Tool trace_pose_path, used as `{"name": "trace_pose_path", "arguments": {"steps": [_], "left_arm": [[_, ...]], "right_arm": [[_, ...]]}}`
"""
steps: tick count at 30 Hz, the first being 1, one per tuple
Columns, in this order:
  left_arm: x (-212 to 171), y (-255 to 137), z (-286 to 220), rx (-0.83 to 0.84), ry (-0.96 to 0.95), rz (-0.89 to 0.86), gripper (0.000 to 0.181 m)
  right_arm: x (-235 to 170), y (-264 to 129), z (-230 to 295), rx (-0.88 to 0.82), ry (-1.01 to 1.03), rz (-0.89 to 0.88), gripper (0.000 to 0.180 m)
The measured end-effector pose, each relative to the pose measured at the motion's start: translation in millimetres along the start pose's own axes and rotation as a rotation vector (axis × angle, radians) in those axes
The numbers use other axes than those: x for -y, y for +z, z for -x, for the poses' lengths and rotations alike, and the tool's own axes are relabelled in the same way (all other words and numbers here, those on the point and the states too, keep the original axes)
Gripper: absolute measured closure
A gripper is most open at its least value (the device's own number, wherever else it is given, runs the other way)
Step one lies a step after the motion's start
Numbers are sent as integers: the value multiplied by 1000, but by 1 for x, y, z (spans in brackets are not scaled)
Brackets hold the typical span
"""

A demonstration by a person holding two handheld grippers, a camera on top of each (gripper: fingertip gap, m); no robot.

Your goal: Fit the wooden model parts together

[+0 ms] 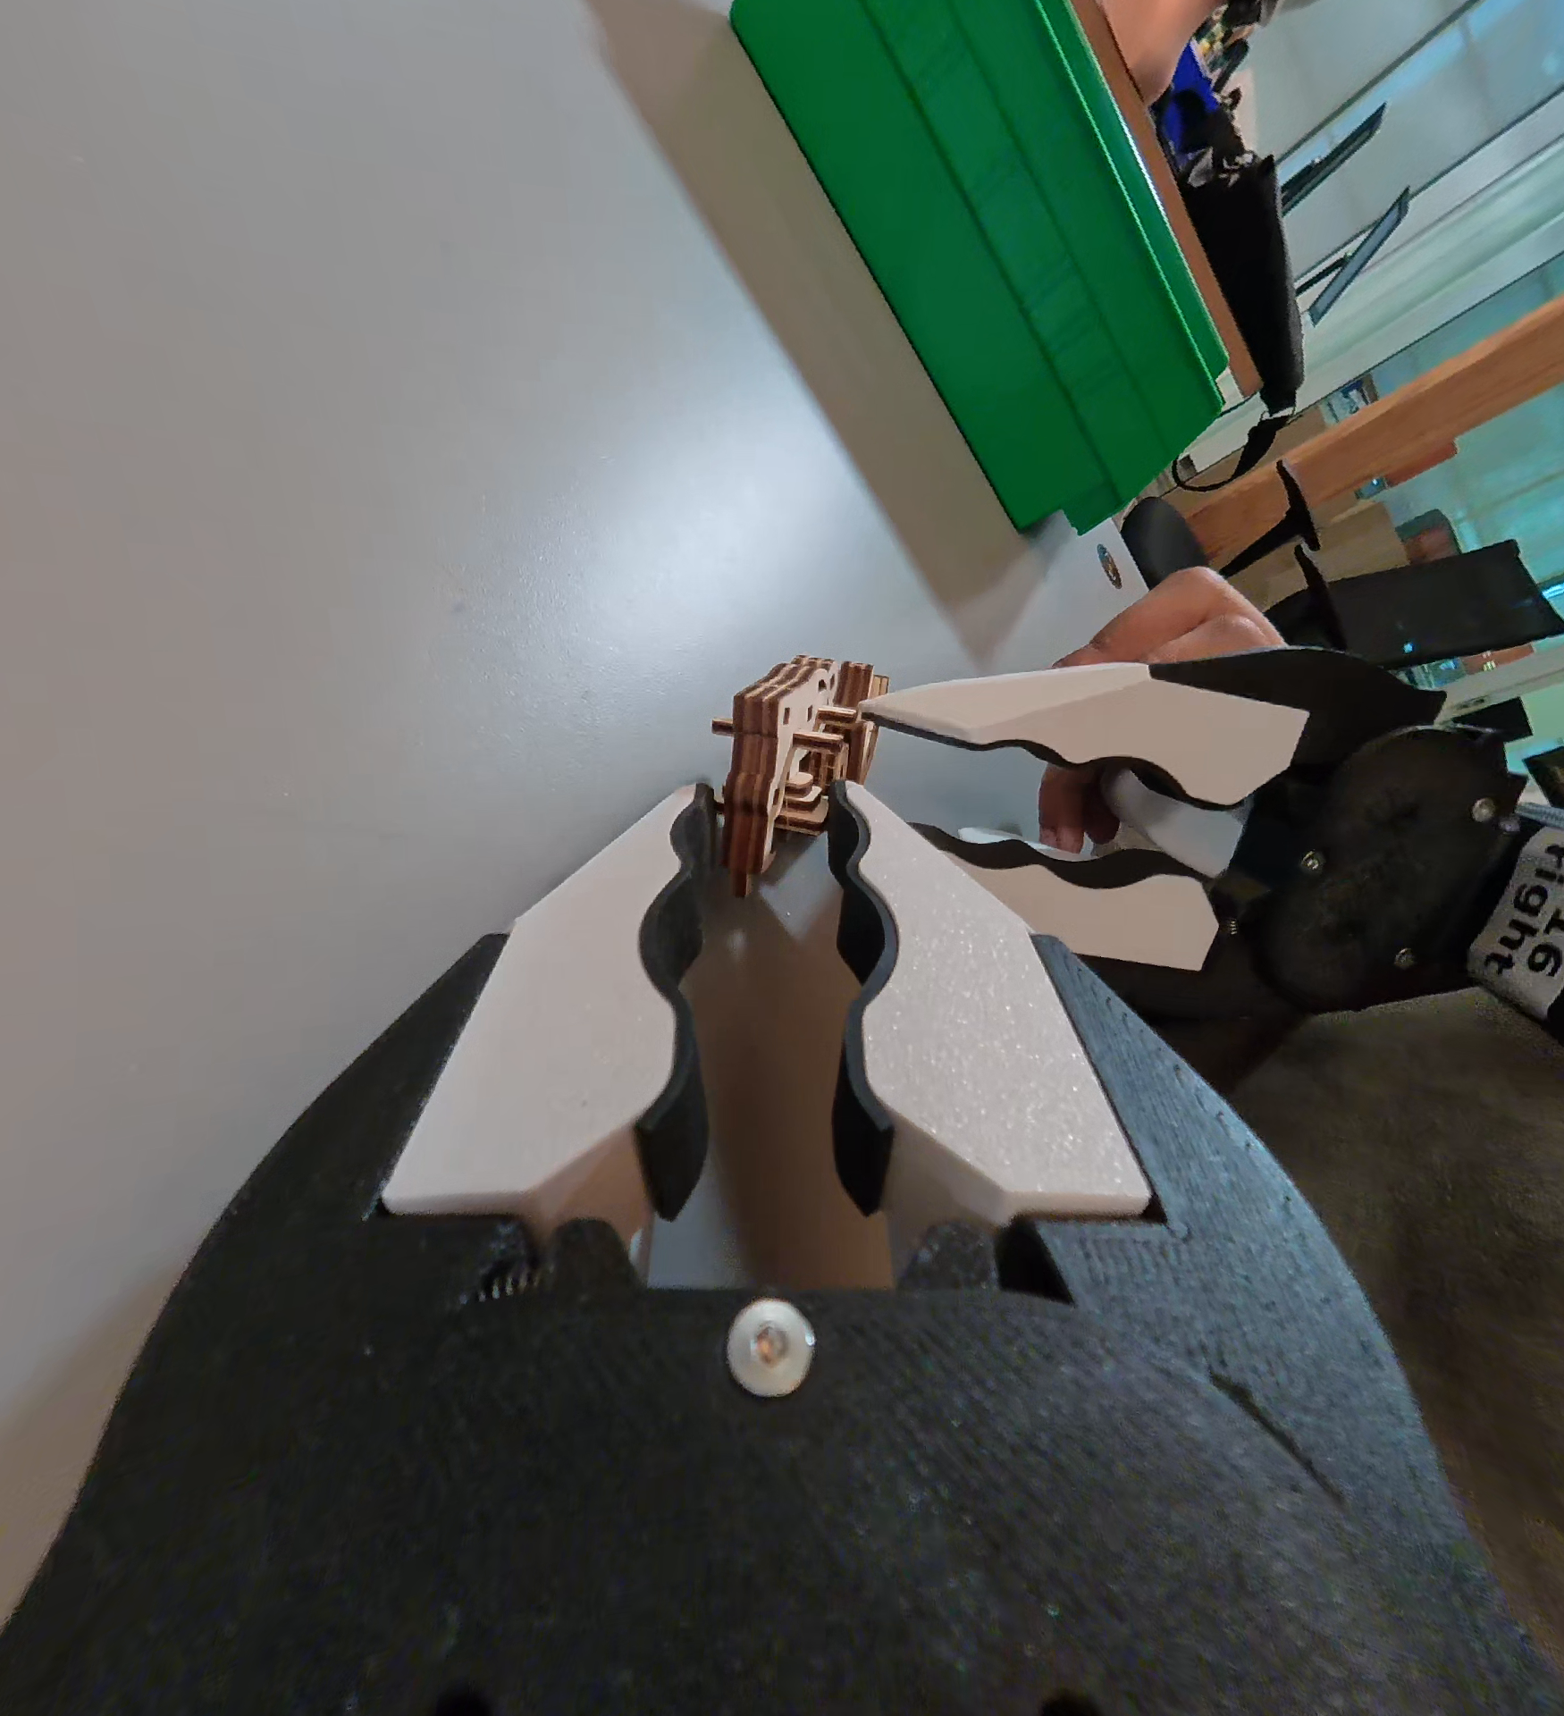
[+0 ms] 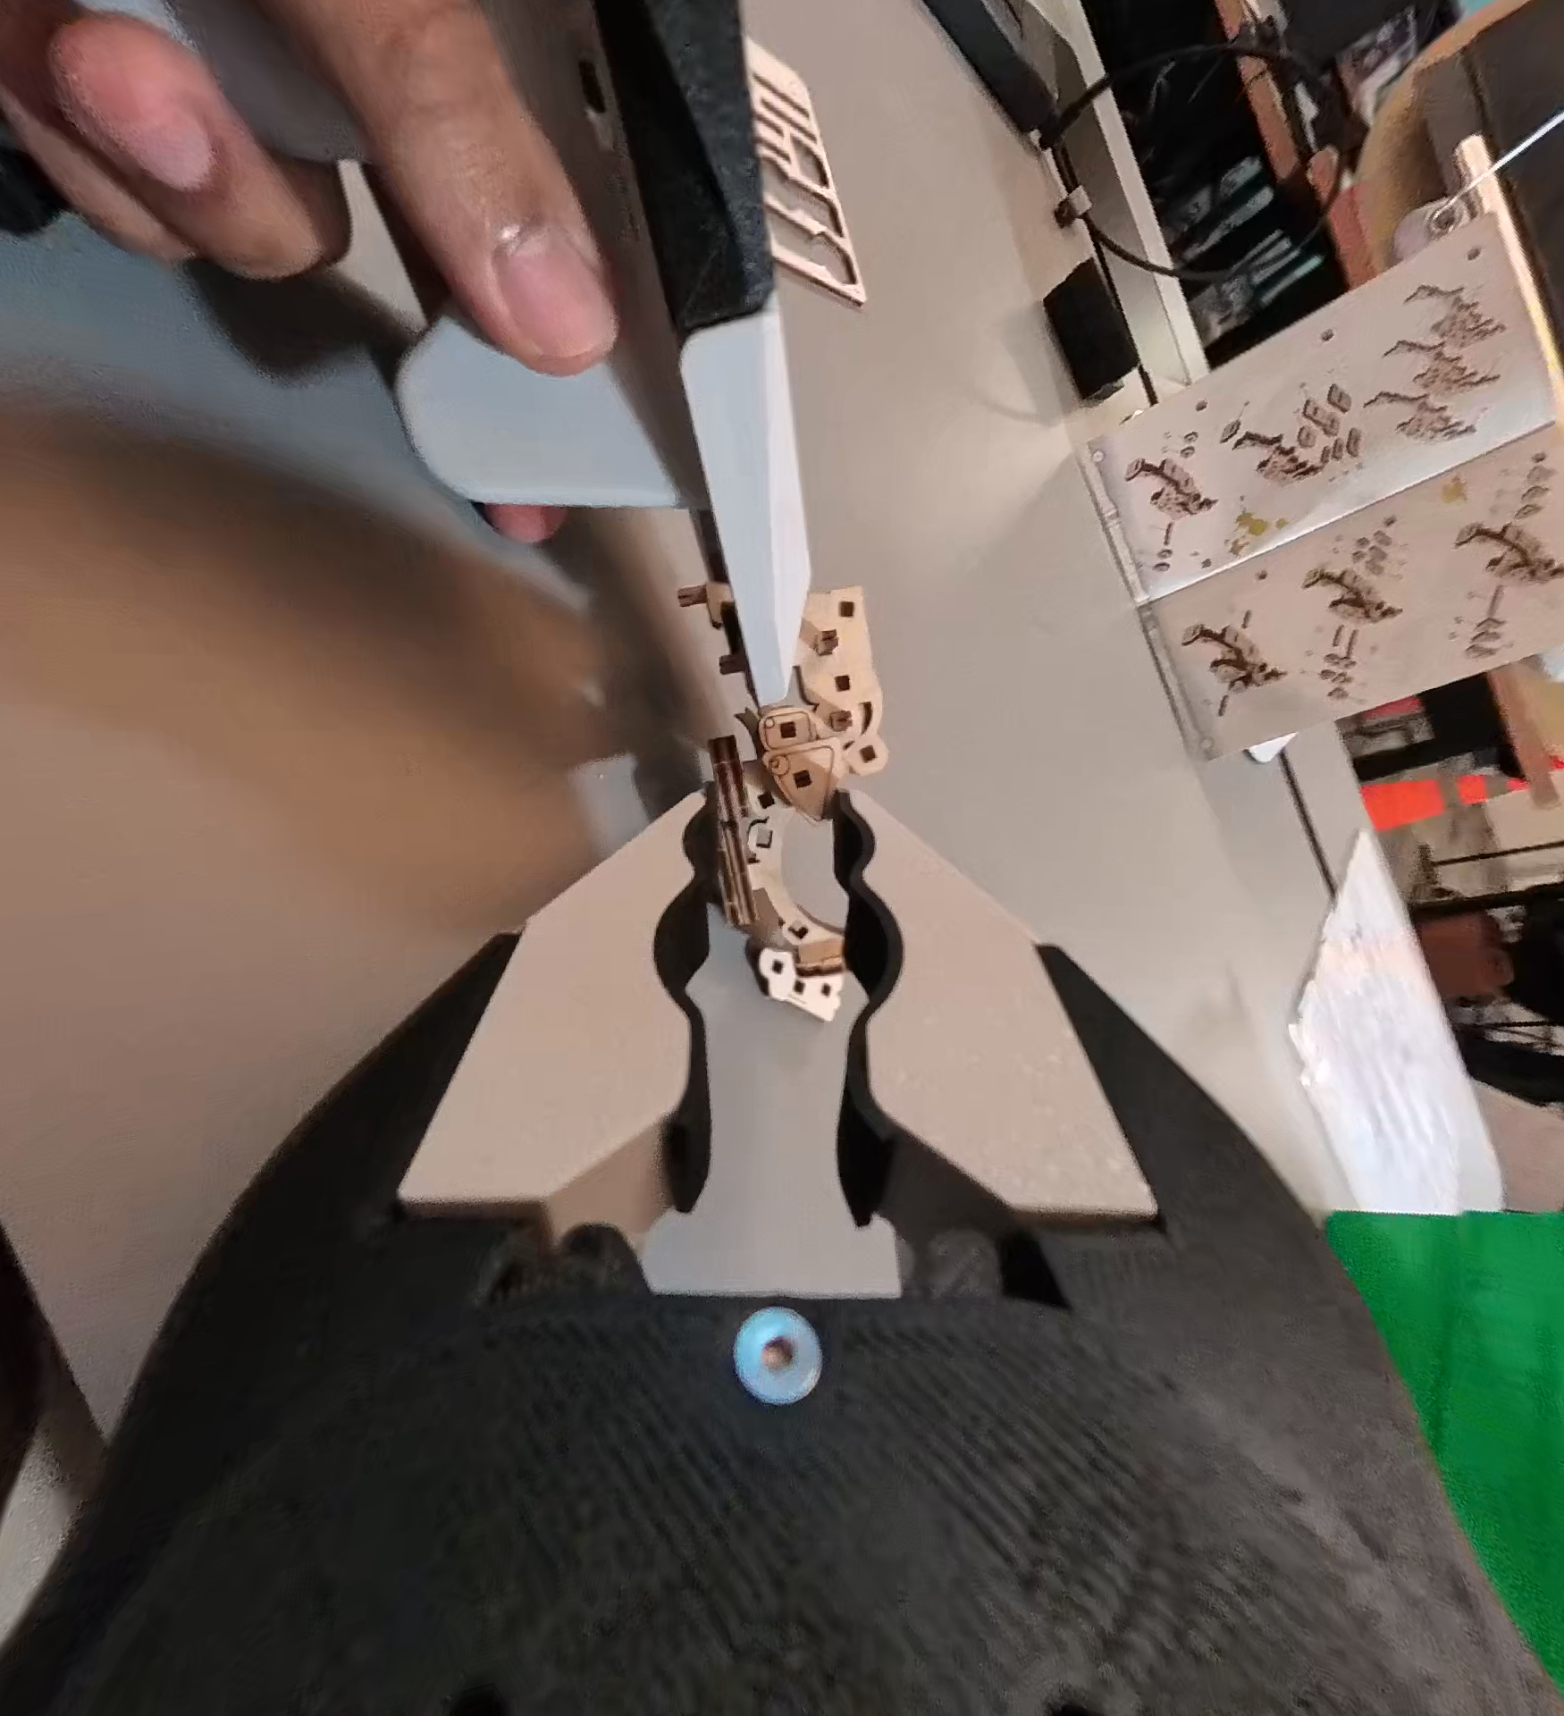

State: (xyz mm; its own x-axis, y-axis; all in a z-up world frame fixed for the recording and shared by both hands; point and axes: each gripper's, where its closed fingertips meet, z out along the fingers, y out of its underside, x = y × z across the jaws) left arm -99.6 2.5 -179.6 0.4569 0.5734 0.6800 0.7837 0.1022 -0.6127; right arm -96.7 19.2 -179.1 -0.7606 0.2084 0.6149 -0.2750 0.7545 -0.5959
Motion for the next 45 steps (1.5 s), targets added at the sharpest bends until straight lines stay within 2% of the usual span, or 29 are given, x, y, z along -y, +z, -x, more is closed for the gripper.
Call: {"name": "trace_pose_path", "arguments": {"steps": [3,17,22,24,27,32,38,45], "left_arm": [[0,0,0,4,2,0,159],[1,0,0,-2,-6,-7,159],[2,0,-1,-16,-19,-25,159],[2,0,-1,-8,-16,-28,160],[2,0,-1,0,-3,-27,160],[2,0,-1,3,7,-23,160],[0,1,-2,6,13,-20,160],[0,0,-1,16,18,-17,160]], "right_arm": [[0,0,0,24,60,0,157],[0,-1,0,44,105,5,158],[3,-3,1,67,131,-38,157],[5,-7,-5,47,137,-73,162],[9,-13,-15,11,121,-109,164],[5,-6,-8,34,68,-68,156],[8,-4,-6,23,-3,-57,166],[8,-2,-5,5,-62,-43,167]]}}
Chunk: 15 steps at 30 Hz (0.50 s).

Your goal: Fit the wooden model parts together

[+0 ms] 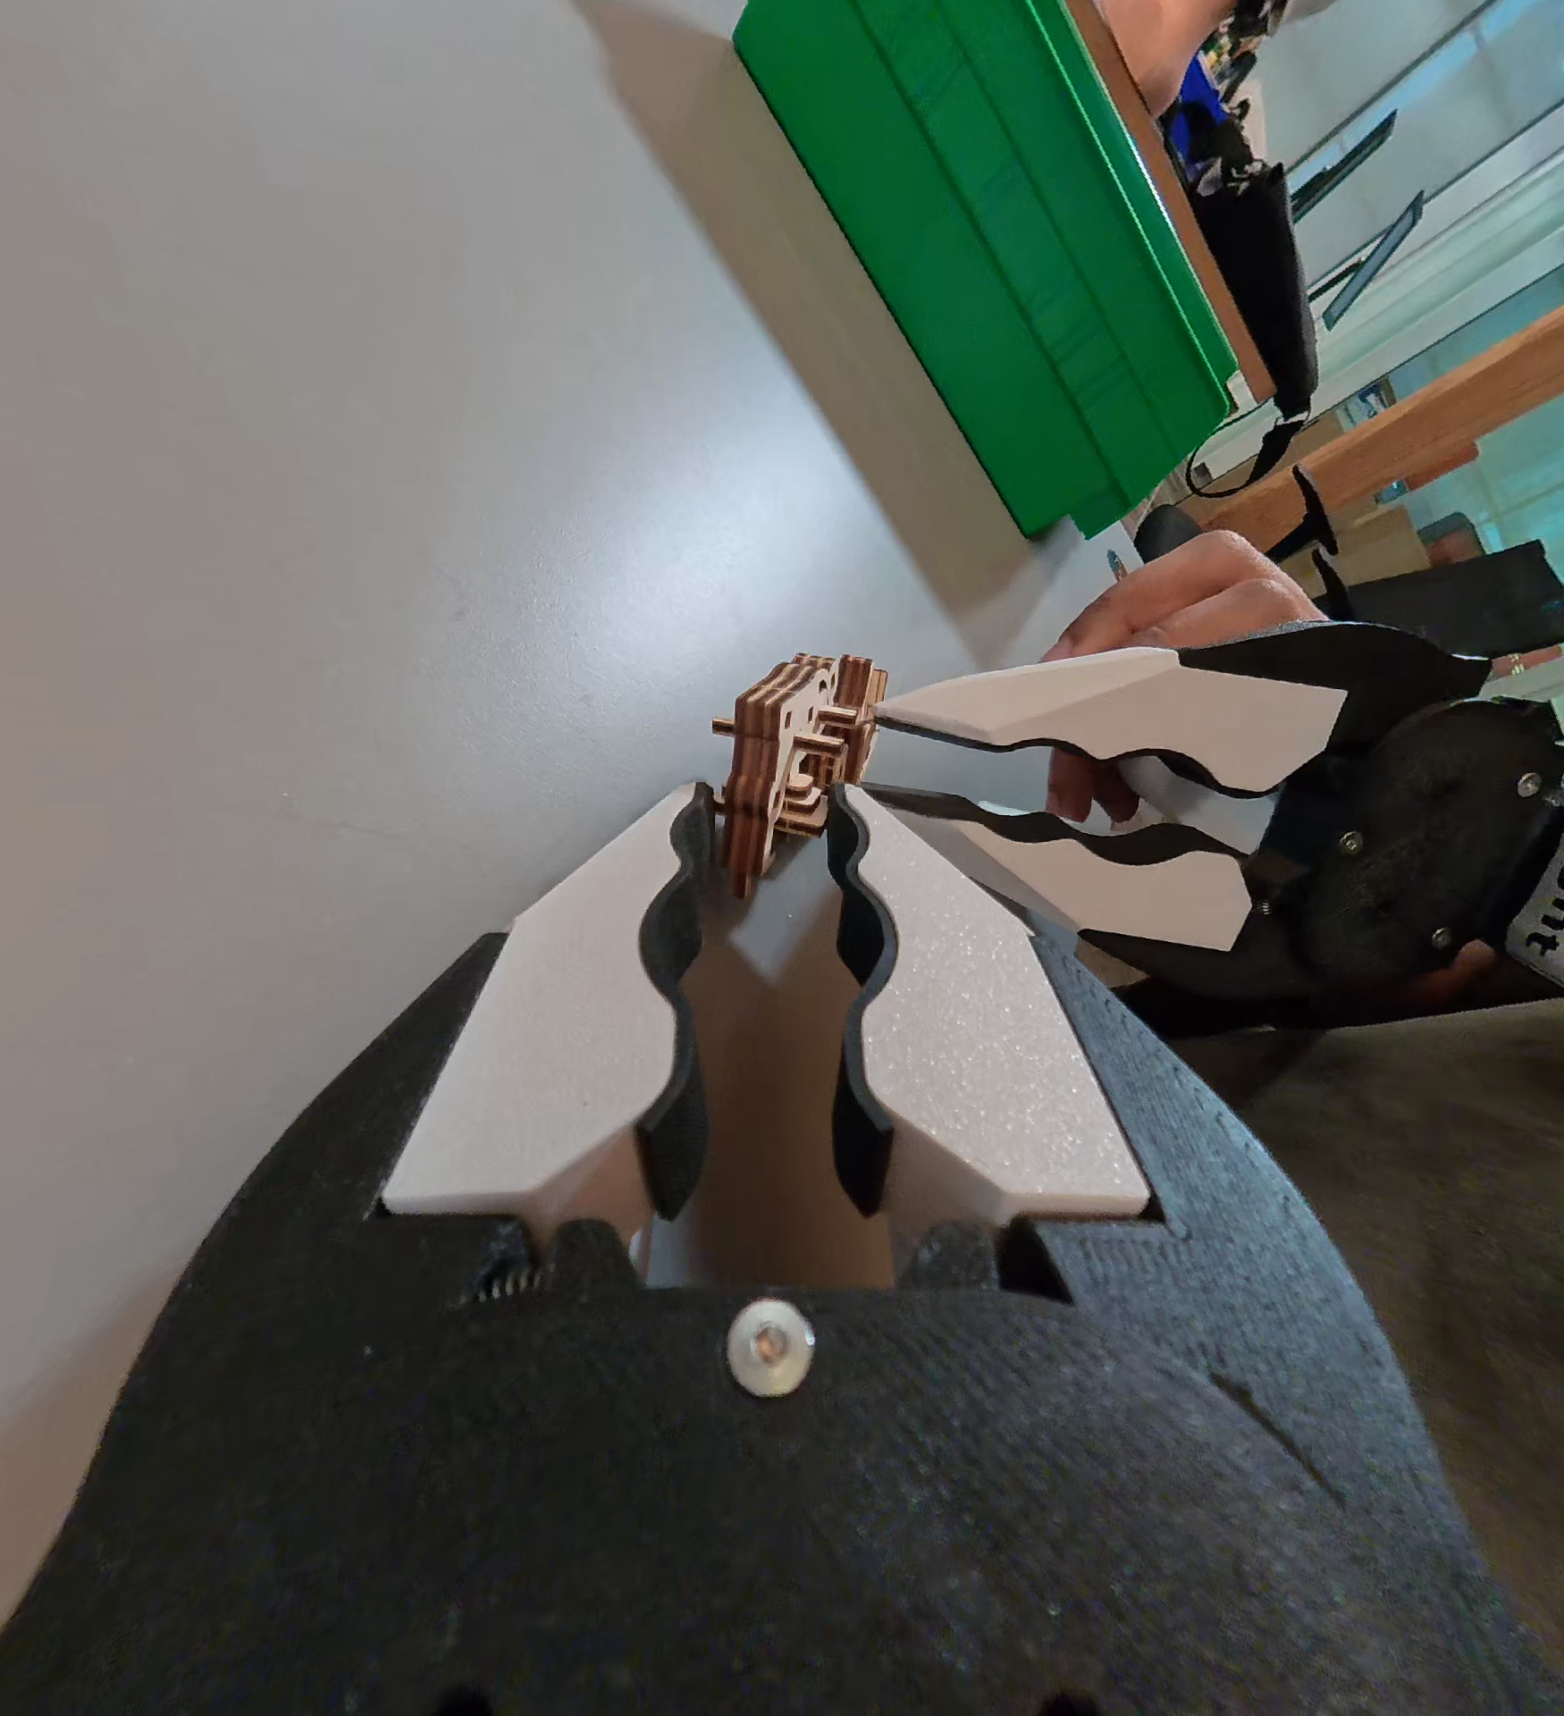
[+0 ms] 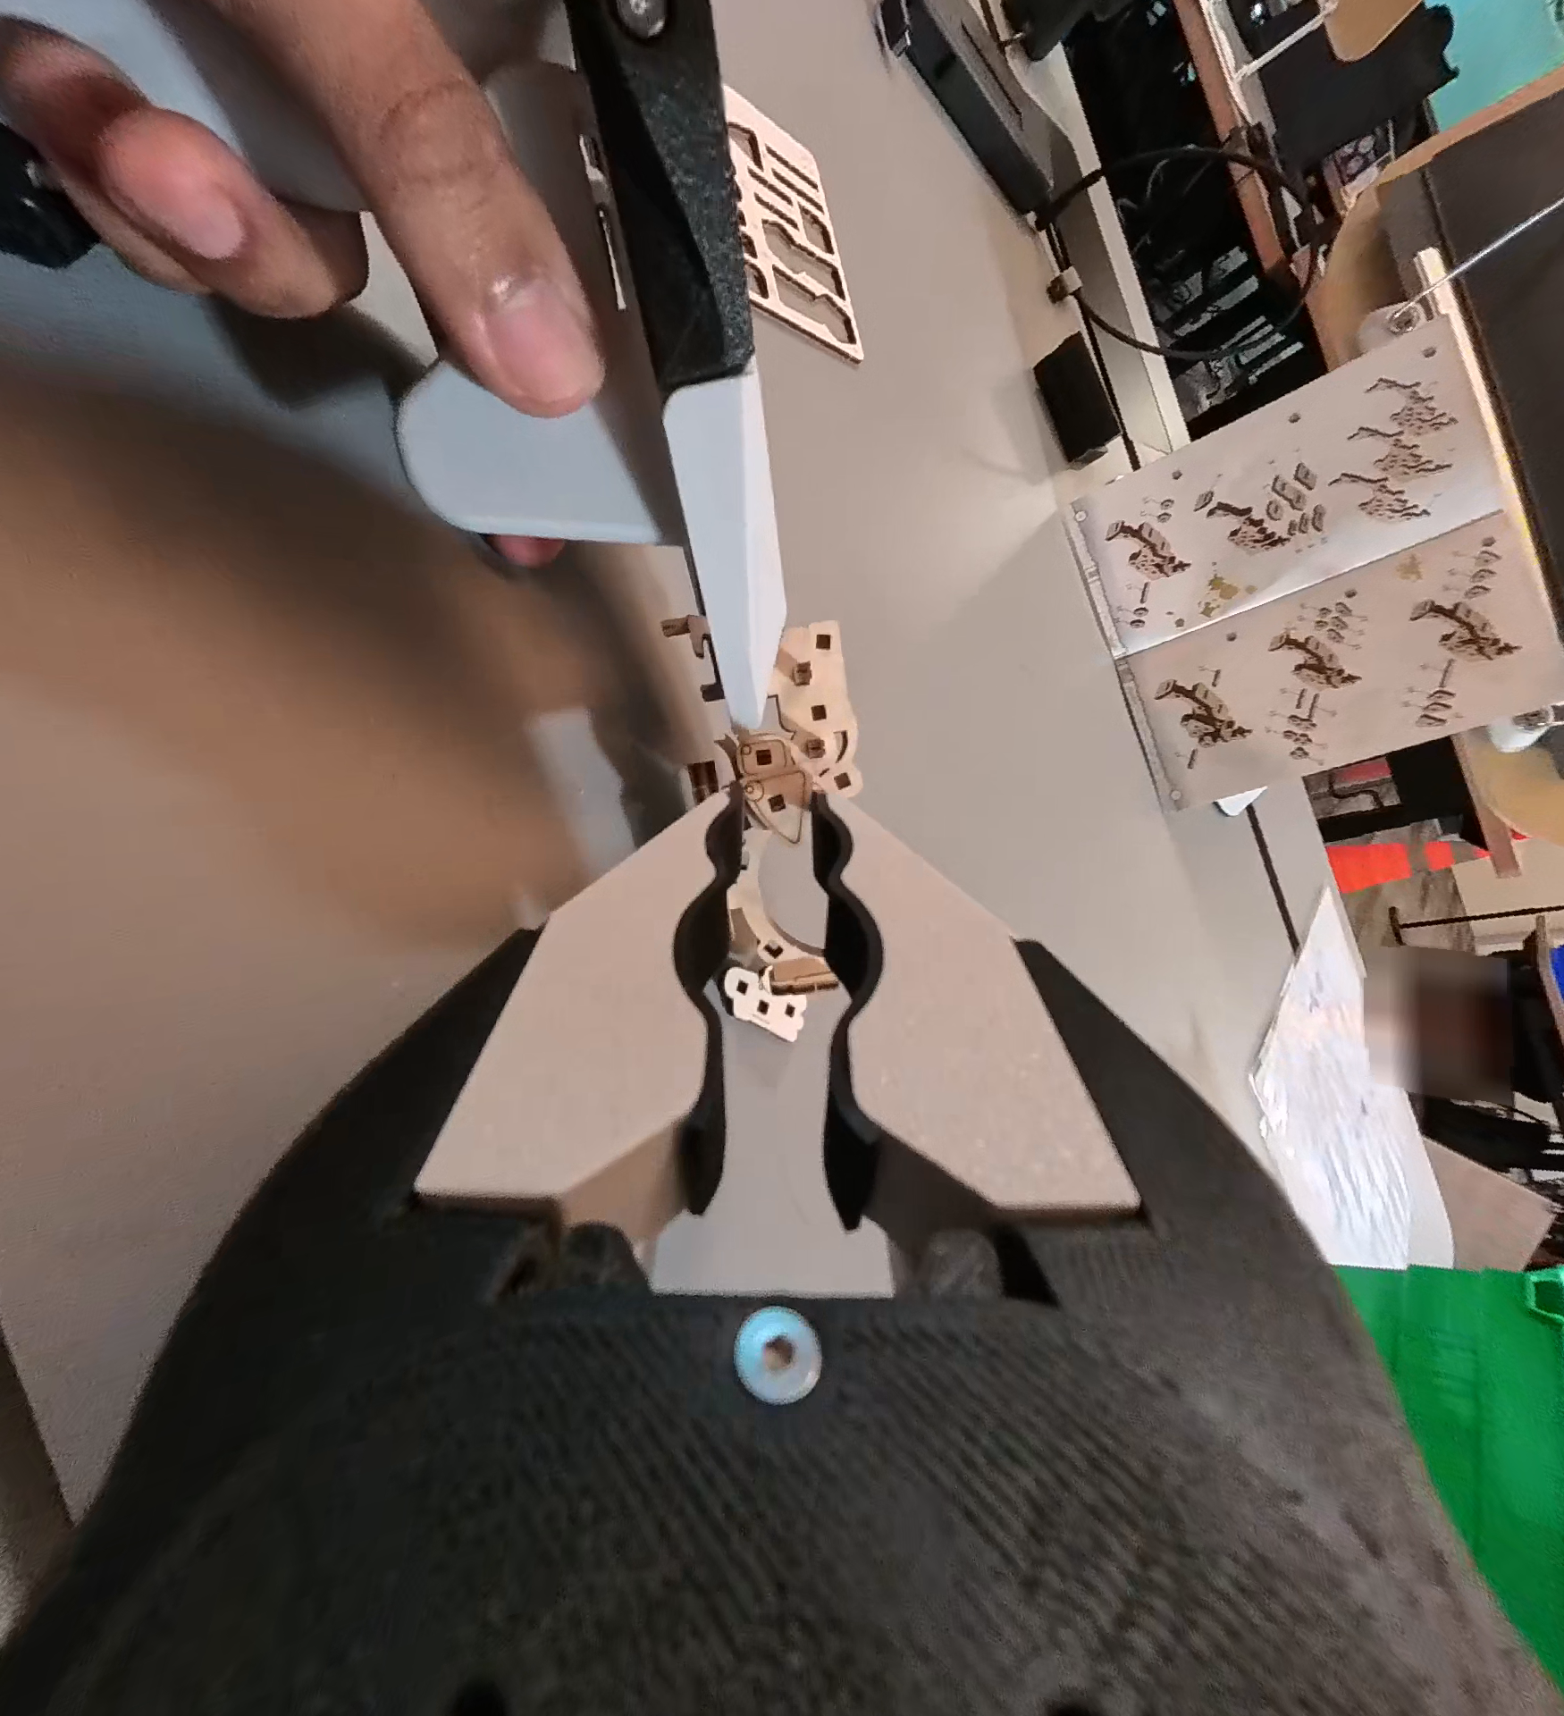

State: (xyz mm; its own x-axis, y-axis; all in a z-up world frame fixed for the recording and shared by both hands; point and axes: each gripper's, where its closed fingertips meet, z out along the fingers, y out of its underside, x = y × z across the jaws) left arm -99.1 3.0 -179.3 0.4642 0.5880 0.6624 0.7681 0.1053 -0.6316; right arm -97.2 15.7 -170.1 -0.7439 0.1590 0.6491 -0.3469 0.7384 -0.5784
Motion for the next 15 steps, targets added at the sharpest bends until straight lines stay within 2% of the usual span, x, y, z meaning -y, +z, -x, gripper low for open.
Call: {"name": "trace_pose_path", "arguments": {"steps": [7,15], "left_arm": [[0,0,-1,1,6,2,160],[-1,1,-1,9,11,-4,160]], "right_arm": [[-2,0,3,-2,-50,4,163],[-4,0,0,-1,-58,22,167]]}}
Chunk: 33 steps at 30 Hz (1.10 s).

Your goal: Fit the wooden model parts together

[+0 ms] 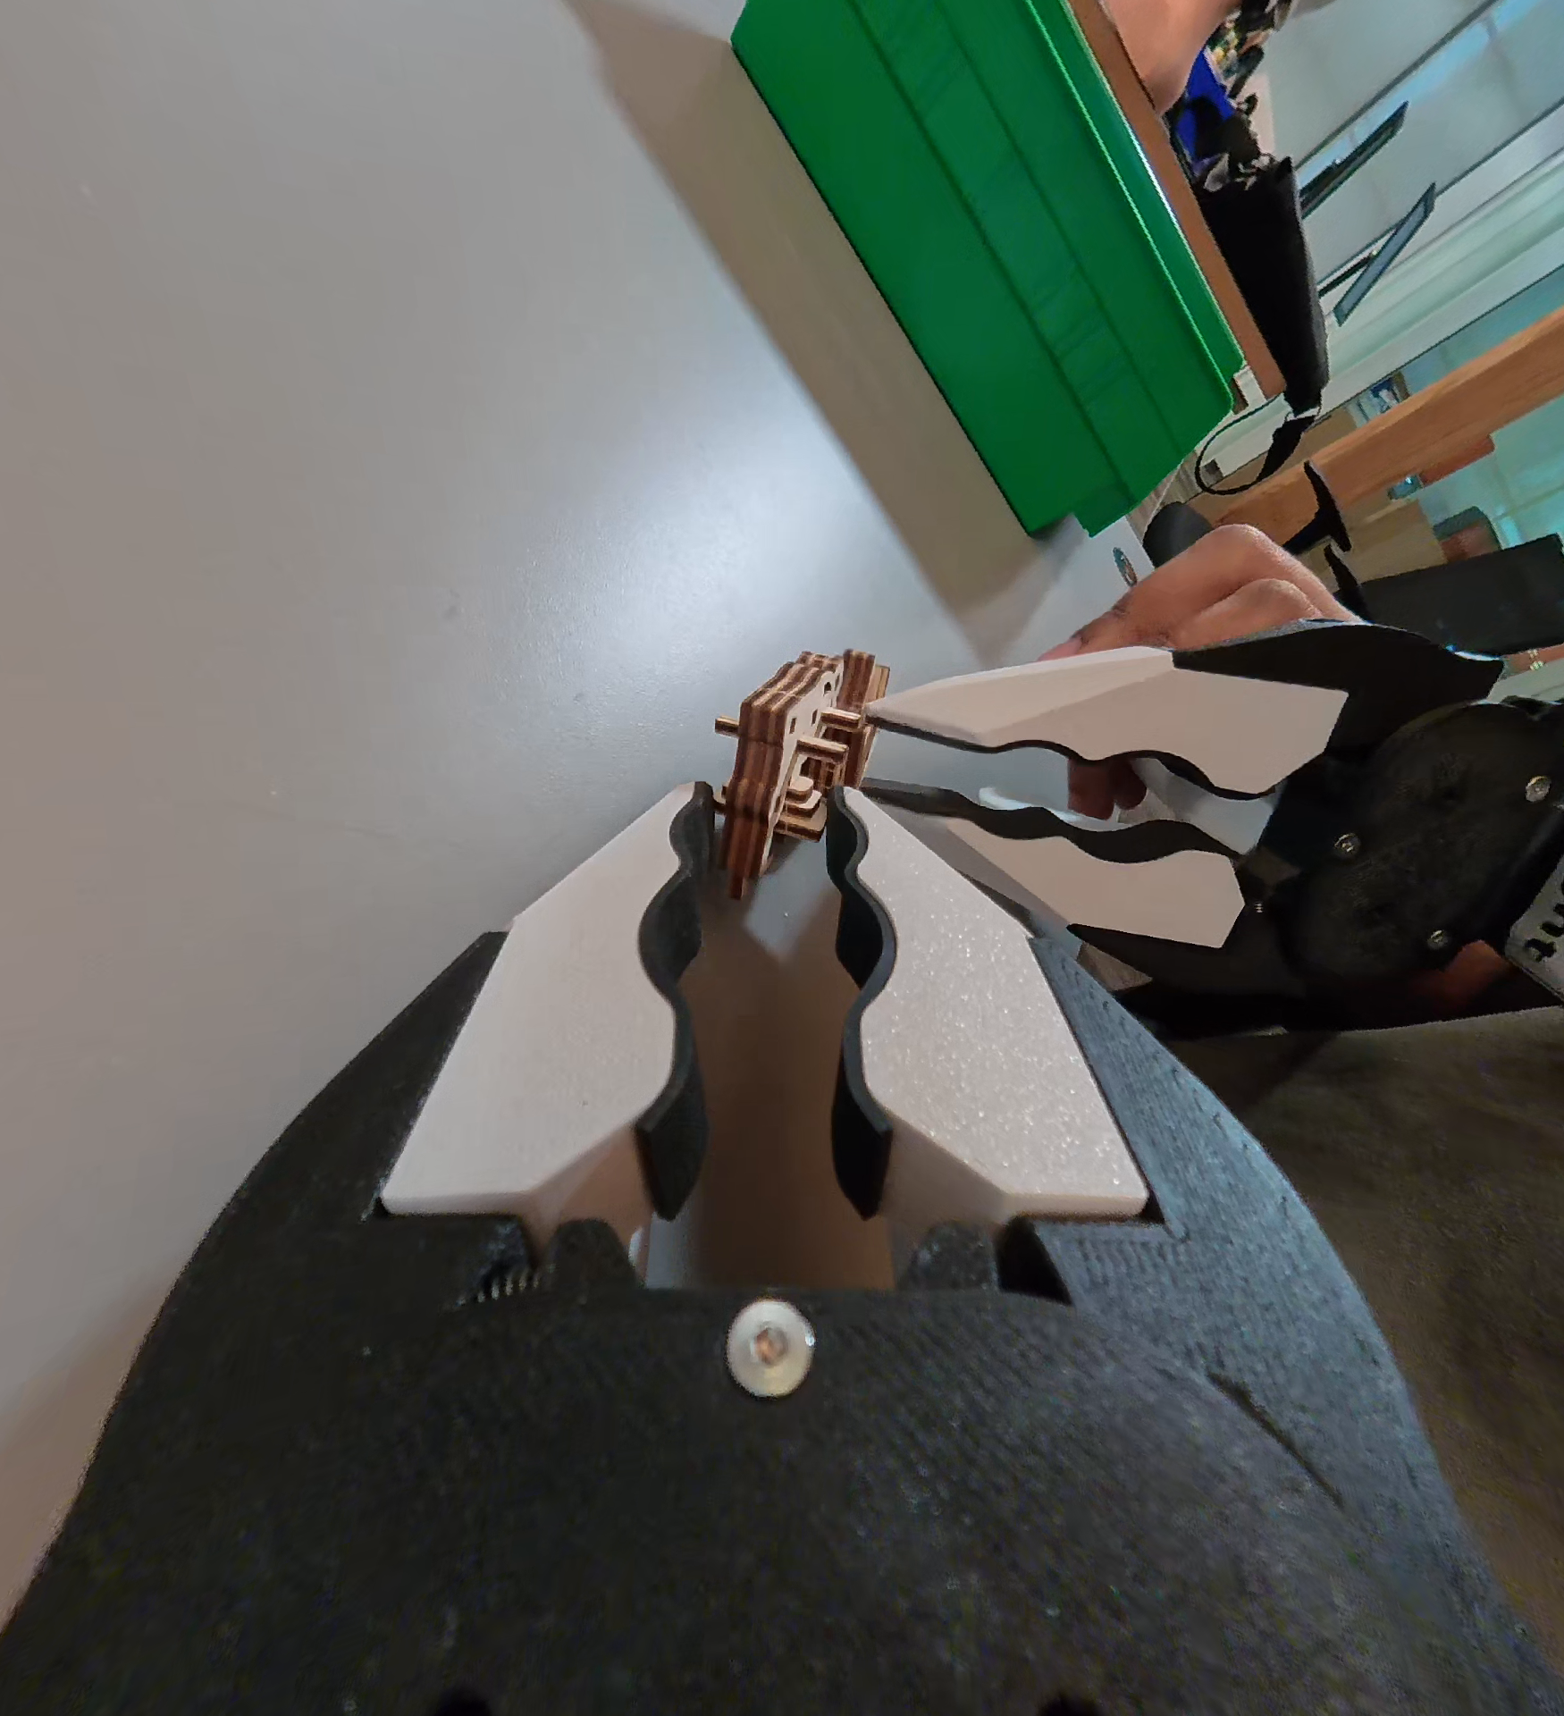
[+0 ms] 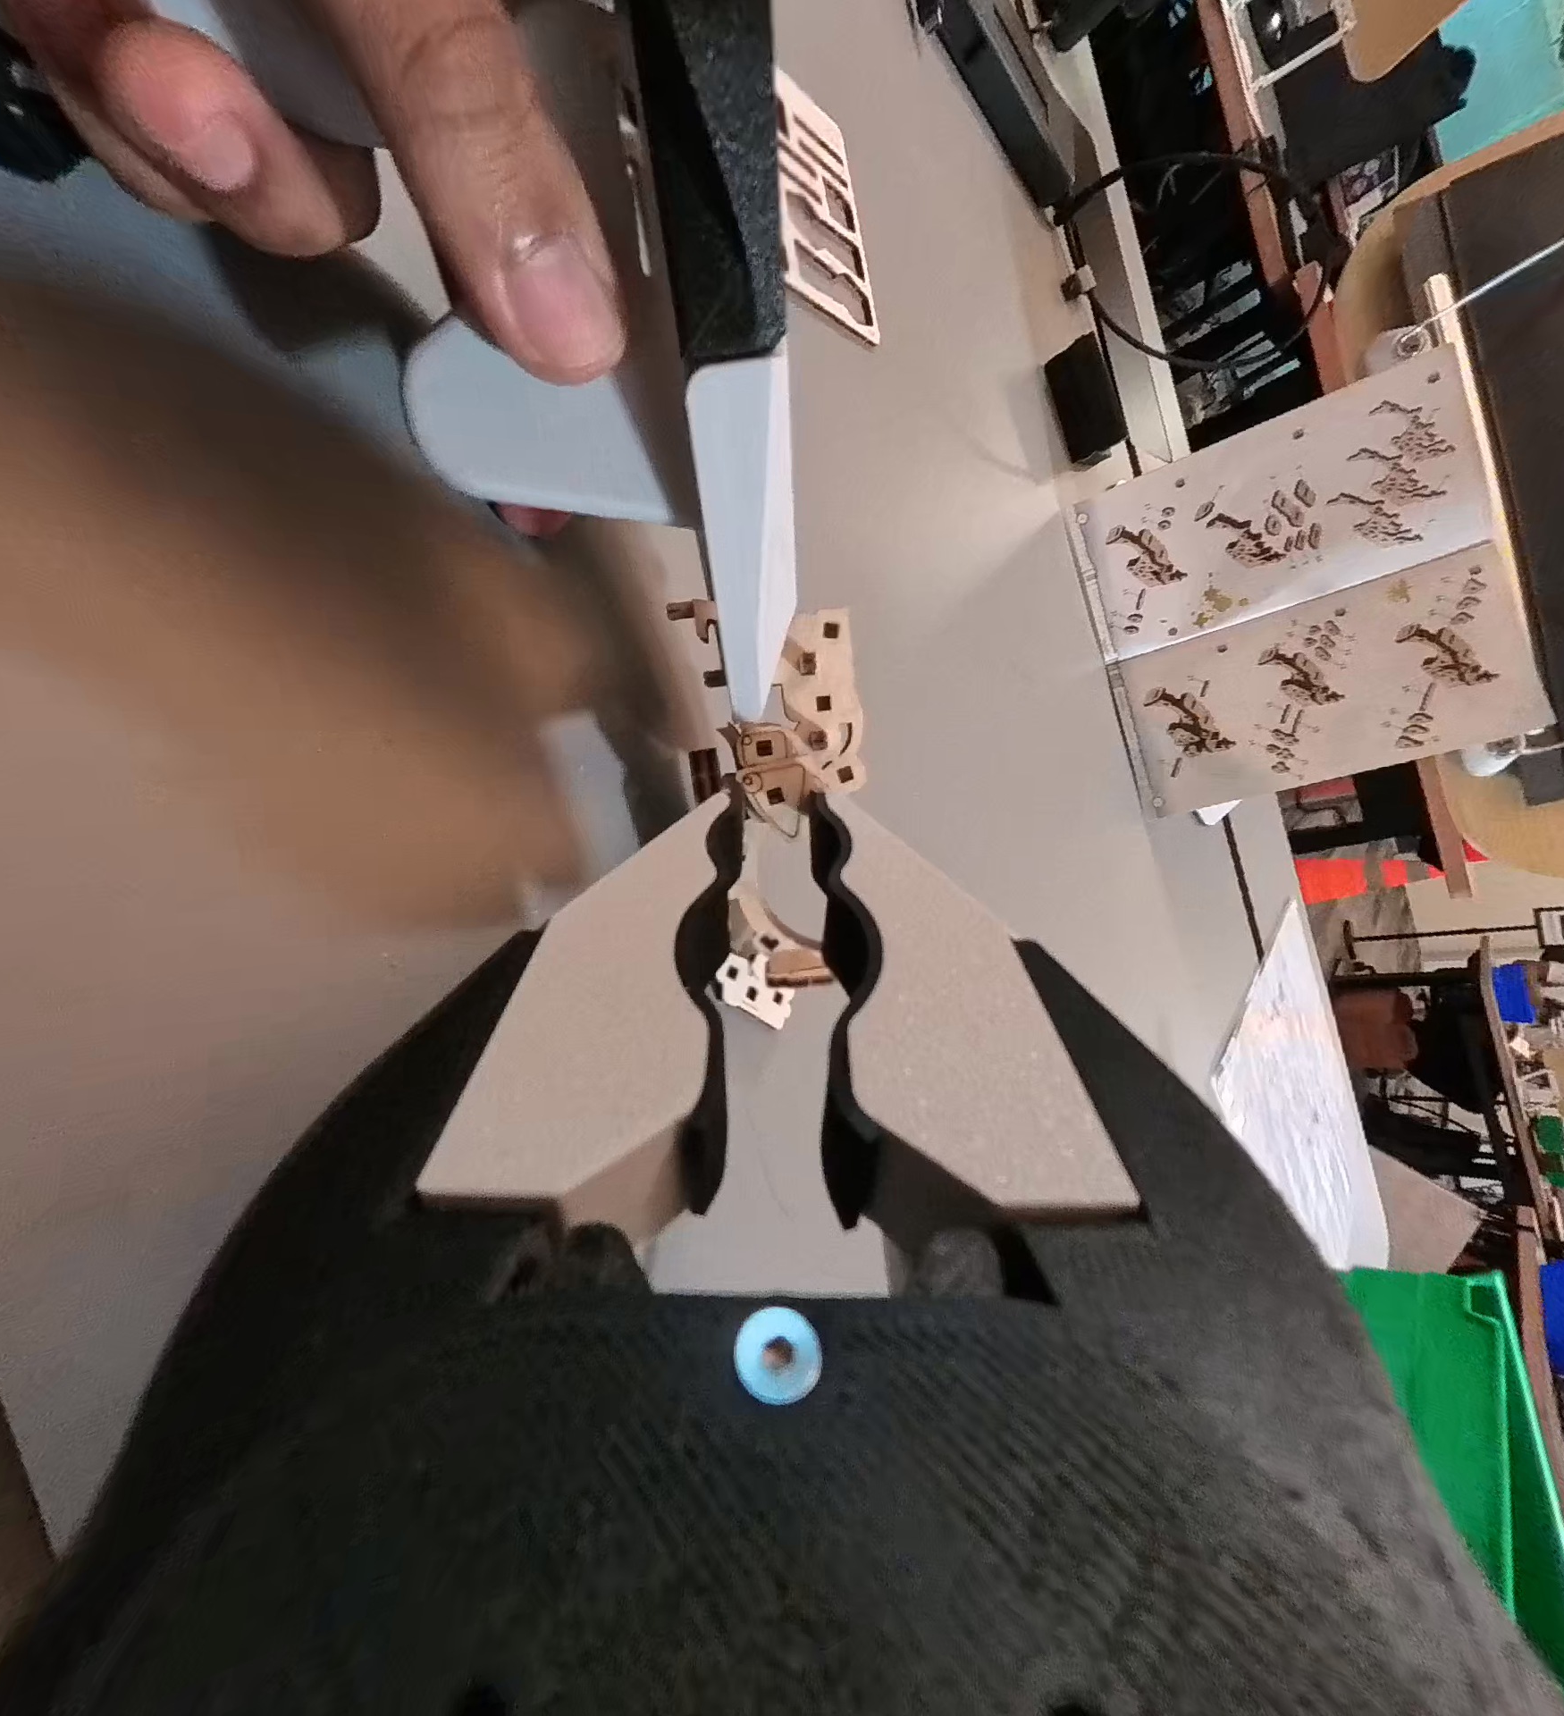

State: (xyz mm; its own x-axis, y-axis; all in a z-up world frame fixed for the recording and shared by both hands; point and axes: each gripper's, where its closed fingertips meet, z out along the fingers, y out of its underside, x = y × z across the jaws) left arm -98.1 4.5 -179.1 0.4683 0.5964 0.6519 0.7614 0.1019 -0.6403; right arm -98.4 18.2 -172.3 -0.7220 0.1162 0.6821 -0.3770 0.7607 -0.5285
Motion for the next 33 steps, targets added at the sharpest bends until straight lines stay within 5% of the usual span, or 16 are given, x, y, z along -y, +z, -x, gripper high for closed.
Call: {"name": "trace_pose_path", "arguments": {"steps": [11,33], "left_arm": [[6,2,0,13,-108,-101,158],[19,-7,6,-11,-144,-158,158]], "right_arm": [[-3,2,-6,50,473,11,169],[6,5,-10,121,988,-109,168]]}}
